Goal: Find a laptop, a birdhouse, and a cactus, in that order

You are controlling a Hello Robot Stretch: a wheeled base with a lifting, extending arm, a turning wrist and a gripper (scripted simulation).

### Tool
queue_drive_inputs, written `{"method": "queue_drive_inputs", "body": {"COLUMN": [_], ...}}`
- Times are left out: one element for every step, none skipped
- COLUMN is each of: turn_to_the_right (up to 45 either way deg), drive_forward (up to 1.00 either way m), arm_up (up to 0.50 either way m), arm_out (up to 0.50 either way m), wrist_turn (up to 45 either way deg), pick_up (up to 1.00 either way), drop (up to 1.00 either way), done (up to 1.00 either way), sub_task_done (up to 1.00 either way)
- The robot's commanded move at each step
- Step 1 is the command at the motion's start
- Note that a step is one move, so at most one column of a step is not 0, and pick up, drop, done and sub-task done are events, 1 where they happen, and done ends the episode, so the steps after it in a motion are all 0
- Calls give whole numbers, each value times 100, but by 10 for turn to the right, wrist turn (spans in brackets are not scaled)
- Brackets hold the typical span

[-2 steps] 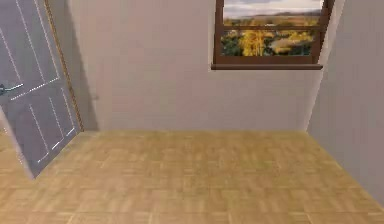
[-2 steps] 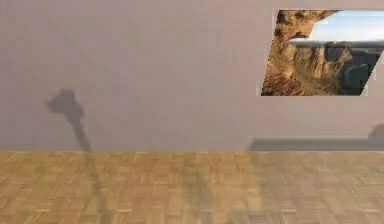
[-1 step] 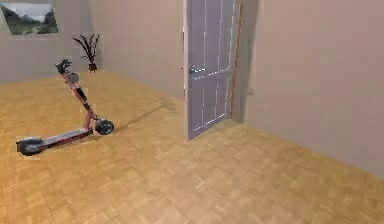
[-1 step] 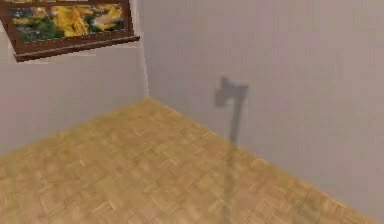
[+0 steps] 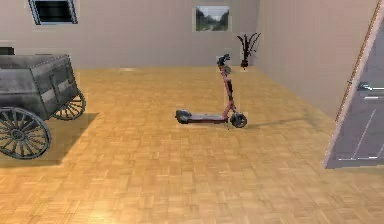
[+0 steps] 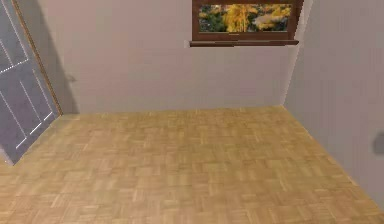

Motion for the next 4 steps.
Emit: {"method": "queue_drive_inputs", "body": {"turn_to_the_right": [0, -270, 0, -30], "drive_forward": [50, 0, 100, 0], "arm_up": [0, 0, 0, 0], "arm_out": [0, 0, 0, 0], "wrist_turn": [0, 0, 0, 0], "pick_up": [0, 0, 0, 0], "drop": [0, 0, 0, 0], "done": [0, 0, 0, 0], "sub_task_done": [0, 0, 0, 0]}}
